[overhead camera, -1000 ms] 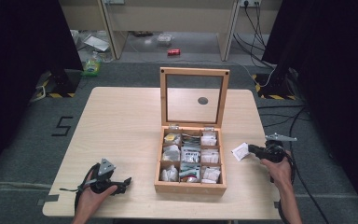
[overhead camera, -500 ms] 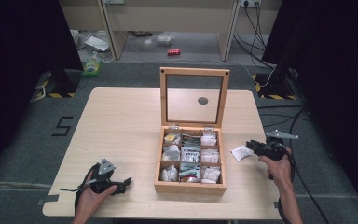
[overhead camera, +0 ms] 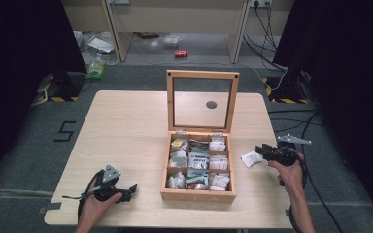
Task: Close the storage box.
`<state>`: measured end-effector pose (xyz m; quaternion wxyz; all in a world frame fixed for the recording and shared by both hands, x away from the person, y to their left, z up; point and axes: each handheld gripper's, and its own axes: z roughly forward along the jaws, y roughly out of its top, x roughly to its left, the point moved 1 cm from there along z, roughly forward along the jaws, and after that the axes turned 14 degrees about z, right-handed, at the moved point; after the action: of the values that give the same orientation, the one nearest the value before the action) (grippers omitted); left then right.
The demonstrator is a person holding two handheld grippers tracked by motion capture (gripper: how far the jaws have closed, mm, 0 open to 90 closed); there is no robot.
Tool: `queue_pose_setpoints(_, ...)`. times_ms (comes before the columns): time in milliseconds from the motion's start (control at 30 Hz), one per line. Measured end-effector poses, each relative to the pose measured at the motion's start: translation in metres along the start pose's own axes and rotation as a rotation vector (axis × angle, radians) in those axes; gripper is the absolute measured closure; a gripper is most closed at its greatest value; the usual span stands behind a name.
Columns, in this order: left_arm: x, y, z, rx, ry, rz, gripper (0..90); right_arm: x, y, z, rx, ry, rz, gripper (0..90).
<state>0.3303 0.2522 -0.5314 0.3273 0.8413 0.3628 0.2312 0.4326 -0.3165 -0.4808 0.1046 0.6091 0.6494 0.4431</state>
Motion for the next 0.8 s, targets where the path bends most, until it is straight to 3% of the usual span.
queue_pose_setpoints(300, 0.000, 0.000, 0.000, 0.001, -0.001, 0.001, 3.6, 0.006, 0.006, -0.001, -0.019, 0.008, 0.000, 54.1)
queue_pose_setpoints(800, 0.000, 0.000, 0.000, 0.001, -0.001, 0.001, 3.5, 0.031, 0.023, -0.010, -0.059, 0.087, -0.041, 52.5)
